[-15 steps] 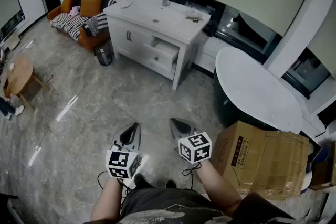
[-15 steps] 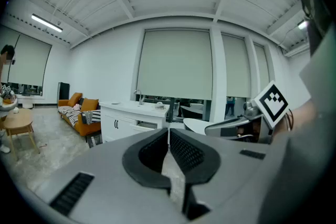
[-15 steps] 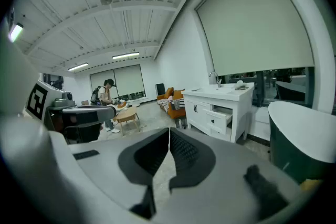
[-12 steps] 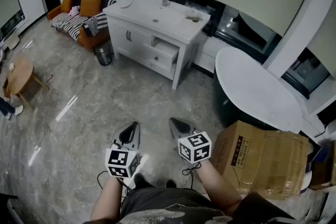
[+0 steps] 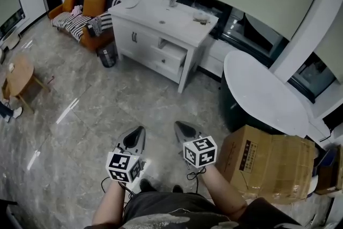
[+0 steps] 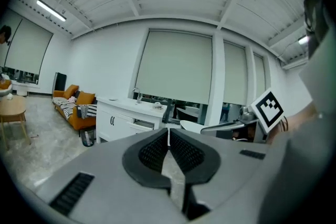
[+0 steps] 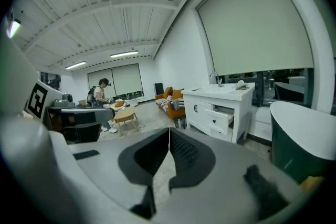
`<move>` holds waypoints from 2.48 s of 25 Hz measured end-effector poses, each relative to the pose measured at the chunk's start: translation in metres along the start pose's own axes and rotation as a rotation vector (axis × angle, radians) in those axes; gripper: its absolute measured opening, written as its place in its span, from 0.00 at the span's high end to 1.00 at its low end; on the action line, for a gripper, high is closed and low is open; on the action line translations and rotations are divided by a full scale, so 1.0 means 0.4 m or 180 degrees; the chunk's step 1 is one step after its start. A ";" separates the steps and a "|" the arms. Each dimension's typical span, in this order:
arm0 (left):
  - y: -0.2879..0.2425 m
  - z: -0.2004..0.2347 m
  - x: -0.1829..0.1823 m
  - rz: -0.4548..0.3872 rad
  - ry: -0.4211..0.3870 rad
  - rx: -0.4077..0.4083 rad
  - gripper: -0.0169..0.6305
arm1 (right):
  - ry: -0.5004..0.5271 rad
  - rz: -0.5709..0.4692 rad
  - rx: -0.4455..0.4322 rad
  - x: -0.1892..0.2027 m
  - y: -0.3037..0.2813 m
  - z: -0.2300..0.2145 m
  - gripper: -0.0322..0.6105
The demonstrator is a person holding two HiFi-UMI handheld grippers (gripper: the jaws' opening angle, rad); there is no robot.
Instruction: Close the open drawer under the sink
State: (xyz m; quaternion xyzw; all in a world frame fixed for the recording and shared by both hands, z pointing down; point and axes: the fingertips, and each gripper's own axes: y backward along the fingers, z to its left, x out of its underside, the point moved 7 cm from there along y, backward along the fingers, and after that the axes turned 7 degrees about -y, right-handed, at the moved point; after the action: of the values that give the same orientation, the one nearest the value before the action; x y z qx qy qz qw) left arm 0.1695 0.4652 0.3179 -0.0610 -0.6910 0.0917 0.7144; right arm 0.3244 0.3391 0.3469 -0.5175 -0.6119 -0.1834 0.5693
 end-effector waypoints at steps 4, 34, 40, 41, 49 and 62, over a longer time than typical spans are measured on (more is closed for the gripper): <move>0.024 0.069 0.010 0.0000 -0.0049 -0.0010 0.94 | -0.0147 -0.0082 0.0084 0.002 -0.044 0.028 0.91; -0.325 0.482 0.038 0.0424 0.0110 -0.0175 0.94 | -0.0337 0.0219 0.0263 -0.124 -0.572 -0.224 0.90; -0.488 0.524 0.021 0.0509 0.0155 -0.0263 0.94 | -0.0333 0.0242 0.0190 -0.183 -0.691 -0.339 0.90; -0.515 0.529 0.018 0.0526 0.0159 -0.0275 0.94 | -0.0358 0.0248 0.0197 -0.189 -0.706 -0.361 0.90; -0.698 0.590 -0.020 0.0496 0.0180 -0.0441 0.94 | -0.0424 0.0068 0.0324 -0.251 -0.792 -0.526 0.90; -0.874 0.719 -0.052 0.0471 0.0017 -0.0371 0.94 | -0.0577 -0.0092 0.0632 -0.297 -0.903 -0.580 0.90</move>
State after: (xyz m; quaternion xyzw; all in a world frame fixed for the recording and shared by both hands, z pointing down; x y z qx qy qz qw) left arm -0.1020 0.1082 0.3832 -0.1537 -0.6869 0.1037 0.7027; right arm 0.1159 -0.0437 0.4393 -0.4642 -0.6834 -0.0826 0.5574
